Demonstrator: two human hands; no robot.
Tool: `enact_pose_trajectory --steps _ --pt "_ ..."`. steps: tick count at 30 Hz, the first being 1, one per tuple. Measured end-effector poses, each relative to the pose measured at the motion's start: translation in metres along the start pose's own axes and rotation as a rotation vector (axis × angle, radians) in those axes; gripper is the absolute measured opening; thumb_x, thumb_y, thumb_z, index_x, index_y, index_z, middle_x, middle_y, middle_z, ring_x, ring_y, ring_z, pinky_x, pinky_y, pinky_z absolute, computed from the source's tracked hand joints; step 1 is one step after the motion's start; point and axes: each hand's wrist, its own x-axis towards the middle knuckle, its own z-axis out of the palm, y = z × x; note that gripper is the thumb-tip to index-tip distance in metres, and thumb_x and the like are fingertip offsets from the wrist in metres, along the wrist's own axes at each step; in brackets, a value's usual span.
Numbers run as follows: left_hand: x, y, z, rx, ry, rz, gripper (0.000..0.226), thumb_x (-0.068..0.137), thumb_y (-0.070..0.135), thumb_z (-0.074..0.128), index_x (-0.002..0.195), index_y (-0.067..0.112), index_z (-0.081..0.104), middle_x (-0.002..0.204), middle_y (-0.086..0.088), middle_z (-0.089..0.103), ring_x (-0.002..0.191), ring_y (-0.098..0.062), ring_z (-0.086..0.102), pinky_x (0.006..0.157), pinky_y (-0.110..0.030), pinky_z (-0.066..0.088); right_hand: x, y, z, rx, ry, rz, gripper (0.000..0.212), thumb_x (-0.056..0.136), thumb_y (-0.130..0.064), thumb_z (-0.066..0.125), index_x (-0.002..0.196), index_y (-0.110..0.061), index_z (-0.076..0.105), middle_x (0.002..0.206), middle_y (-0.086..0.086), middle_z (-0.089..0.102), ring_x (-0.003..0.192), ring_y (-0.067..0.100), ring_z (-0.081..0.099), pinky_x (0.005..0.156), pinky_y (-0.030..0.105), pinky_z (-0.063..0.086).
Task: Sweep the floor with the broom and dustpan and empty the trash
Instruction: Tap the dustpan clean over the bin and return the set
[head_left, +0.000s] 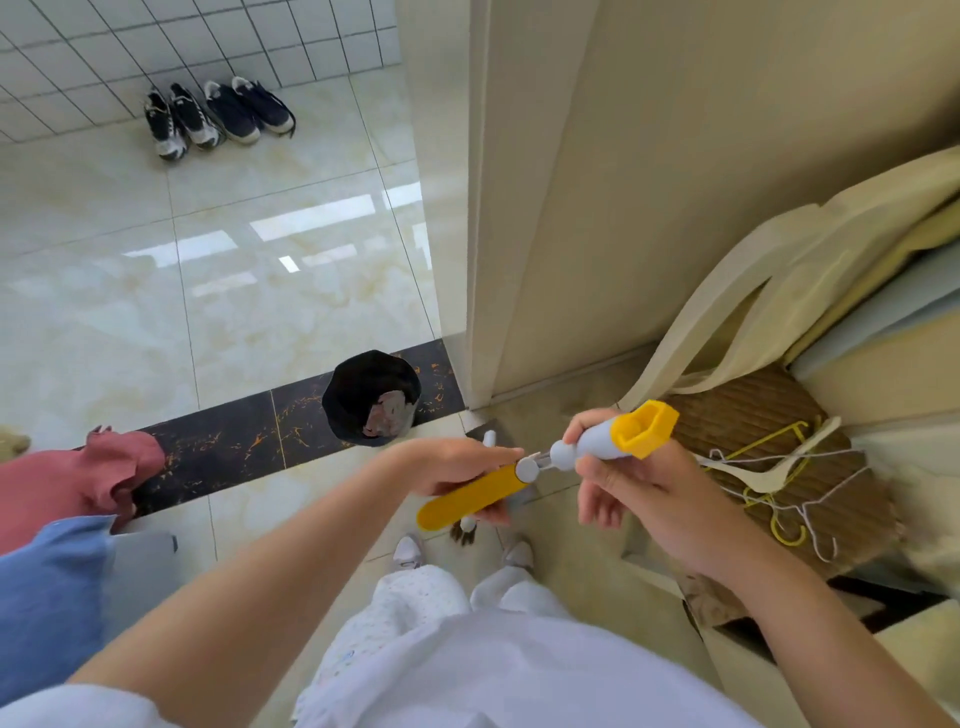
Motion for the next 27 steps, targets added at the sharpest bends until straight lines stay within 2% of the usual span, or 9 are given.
enact_pose_trajectory --steps 4,7,9,11,13,15,18,22,27 --pt "-0.018 0.015 -0.015 0.391 0.170 0.092 0.046 0.089 0.056 0.053 0.108 0.016 0.066 0.094 0.003 0.075 0.077 -0.011 0.069 0.074 -0.022 0.053 0.001 0.003 -0.006 -0.346 0.236 -0.132 0.011 0.086 -0.025 0.067 0.096 -0.023 0.067 0.079 -0.012 0.064 0.063 -0.001 0.055 0.059 0.007 0.037" --pt "-0.029 0.025 -0.024 0.574 0.383 0.153 0.031 0.084 0.049 0.065 0.089 0.019 0.068 0.076 0.009 0.072 0.061 -0.004 0.064 0.061 -0.018 0.050 0.010 0.007 -0.007 -0.389 0.394 -0.239 0.016 0.083 -0.030 0.070 0.089 -0.016 0.065 0.090 -0.012 0.058 0.075 0.003 0.059 0.067 0.018 0.046" --pt "-0.030 0.028 -0.028 0.414 0.502 0.198 0.028 0.079 0.037 0.076 0.094 0.014 0.068 0.081 0.004 0.069 0.069 -0.006 0.065 0.061 -0.019 0.054 0.018 0.012 -0.008 -0.384 0.447 -0.226 0.022 0.085 -0.036 0.067 0.088 -0.015 0.062 0.087 -0.004 0.062 0.072 0.010 0.062 0.068 0.038 0.053" --pt "-0.024 0.029 -0.032 0.025 0.620 0.262 0.040 0.073 0.021 0.082 0.107 0.008 0.065 0.101 -0.007 0.066 0.086 -0.017 0.069 0.072 -0.026 0.058 0.026 0.013 -0.009 -0.361 0.478 -0.192 0.027 0.087 -0.038 0.064 0.087 -0.011 0.060 0.074 0.006 0.065 0.063 0.018 0.064 0.065 0.045 0.053" --pt "-0.019 0.030 -0.033 -0.446 0.639 0.356 0.050 0.076 0.005 0.078 0.121 0.000 0.055 0.113 -0.018 0.061 0.095 -0.026 0.067 0.082 -0.032 0.057 0.032 0.012 -0.010 -0.366 0.486 -0.186 0.033 0.088 -0.041 0.061 0.087 -0.008 0.061 0.064 0.006 0.065 0.059 0.015 0.064 0.065 0.041 0.054" --pt "-0.015 0.036 -0.031 -0.905 0.571 0.468 0.045 0.087 0.000 0.064 0.128 -0.005 0.046 0.117 -0.024 0.058 0.102 -0.031 0.063 0.090 -0.036 0.053 0.038 0.010 -0.011 -0.382 0.465 -0.194 0.037 0.088 -0.043 0.060 0.088 -0.005 0.061 0.062 0.004 0.066 0.056 0.010 0.064 0.061 0.028 0.055" --pt "-0.010 0.047 -0.025 -1.366 0.381 0.561 0.052 0.097 0.014 0.051 0.141 -0.002 0.029 0.120 -0.027 0.055 0.112 -0.038 0.058 0.098 -0.045 0.047 0.048 0.011 -0.007 -0.363 0.436 -0.196 0.037 0.088 -0.042 0.060 0.089 -0.006 0.056 0.067 0.006 0.065 0.051 0.007 0.064 0.050 0.016 0.051" --pt "-0.008 0.067 -0.019 -1.265 0.318 0.571 0.072 0.095 0.049 0.043 0.146 0.003 0.021 0.130 -0.021 0.054 0.122 -0.035 0.052 0.102 -0.052 0.039 0.063 0.018 -0.013 -0.350 0.418 -0.192 0.031 0.090 -0.042 0.058 0.095 -0.012 0.050 0.075 0.006 0.065 0.052 0.009 0.065 0.053 0.026 0.058" --pt "-0.005 0.056 -0.011 -1.121 0.534 0.471 0.060 0.097 0.046 0.044 0.141 0.005 0.036 0.129 -0.017 0.056 0.119 -0.032 0.054 0.099 -0.044 0.044 0.085 0.009 -0.021 -0.273 0.440 -0.231 0.021 0.093 -0.033 0.056 0.088 -0.015 0.047 0.075 0.008 0.062 0.052 0.016 0.065 0.048 0.016 0.052"
